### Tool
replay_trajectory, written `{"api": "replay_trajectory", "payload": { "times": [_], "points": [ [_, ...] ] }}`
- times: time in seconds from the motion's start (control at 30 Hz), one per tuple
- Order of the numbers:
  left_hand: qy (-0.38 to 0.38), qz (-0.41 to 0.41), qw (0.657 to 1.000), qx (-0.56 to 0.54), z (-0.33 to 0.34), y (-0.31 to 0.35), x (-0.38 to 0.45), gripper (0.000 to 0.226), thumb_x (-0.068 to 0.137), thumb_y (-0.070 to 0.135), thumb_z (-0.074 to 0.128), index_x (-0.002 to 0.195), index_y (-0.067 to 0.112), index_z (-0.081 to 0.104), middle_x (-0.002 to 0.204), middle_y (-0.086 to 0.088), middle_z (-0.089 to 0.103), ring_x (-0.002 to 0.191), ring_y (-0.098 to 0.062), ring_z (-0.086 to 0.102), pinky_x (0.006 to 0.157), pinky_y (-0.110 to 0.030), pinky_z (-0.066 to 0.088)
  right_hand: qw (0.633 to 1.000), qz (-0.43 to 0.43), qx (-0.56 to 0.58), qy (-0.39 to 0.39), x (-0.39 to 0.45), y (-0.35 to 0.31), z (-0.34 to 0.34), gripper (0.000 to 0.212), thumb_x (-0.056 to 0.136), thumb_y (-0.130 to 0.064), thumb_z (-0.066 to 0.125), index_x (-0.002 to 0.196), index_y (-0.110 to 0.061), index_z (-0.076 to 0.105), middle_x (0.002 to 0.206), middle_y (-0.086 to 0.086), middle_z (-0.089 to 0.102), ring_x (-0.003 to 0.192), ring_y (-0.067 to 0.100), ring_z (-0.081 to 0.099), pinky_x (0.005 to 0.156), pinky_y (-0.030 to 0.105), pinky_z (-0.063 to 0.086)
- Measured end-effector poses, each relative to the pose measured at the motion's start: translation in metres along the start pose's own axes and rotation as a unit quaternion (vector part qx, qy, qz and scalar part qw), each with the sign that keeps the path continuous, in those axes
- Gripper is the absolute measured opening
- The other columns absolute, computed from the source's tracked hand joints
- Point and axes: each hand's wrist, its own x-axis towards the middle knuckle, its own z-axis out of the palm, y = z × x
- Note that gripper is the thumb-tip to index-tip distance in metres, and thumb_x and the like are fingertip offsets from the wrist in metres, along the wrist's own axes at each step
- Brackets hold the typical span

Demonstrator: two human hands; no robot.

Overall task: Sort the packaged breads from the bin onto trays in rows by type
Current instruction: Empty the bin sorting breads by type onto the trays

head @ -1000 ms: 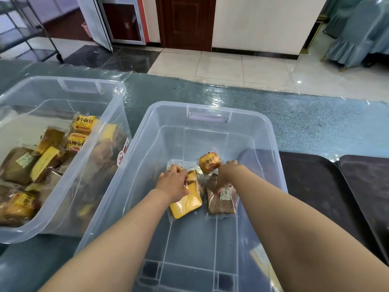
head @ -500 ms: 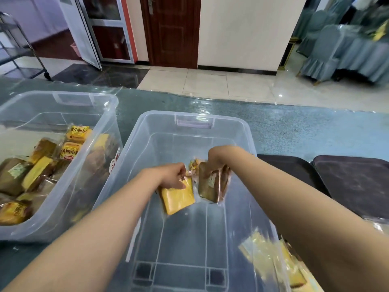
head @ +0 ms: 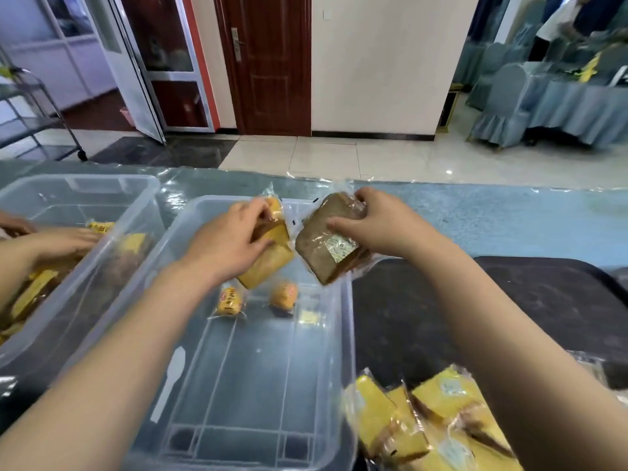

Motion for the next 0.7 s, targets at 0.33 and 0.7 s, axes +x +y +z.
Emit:
{"api": "replay_trajectory", "payload": {
  "times": [0.33,0.7],
  "points": [
    [0.117,0.094,0.984,0.095,0.026,0.182,-0.002,0.037,0.087,0.034,0.065,0.117,0.020,0.048,0.112,-0.007,0.053,0.091,-0.038,0.059,0.069,-0.045,0.049,0.988,0.023,0.142,0.050,-0.062,0.166,-0.065,0.061,0.081,-0.062,0.060,0.124,-0.018,0.053,0.115,-0.001,0.063,0.104,0.019,0.058,0.080,0.033,0.044],
    [-0.217,-0.127,0.960,-0.122,0.185,0.224,-0.072,0.023,0.094,0.039,0.056,0.106,0.029,0.040,0.102,0.004,0.060,0.085,-0.014,0.059,0.076,-0.032,0.048,0.977,0.113,0.173,-0.055,-0.134,0.330,-0.049,0.034,0.083,-0.053,0.064,0.100,-0.025,0.056,0.094,-0.010,0.065,0.087,0.007,0.061,0.078,0.031,0.050]
  ]
}}
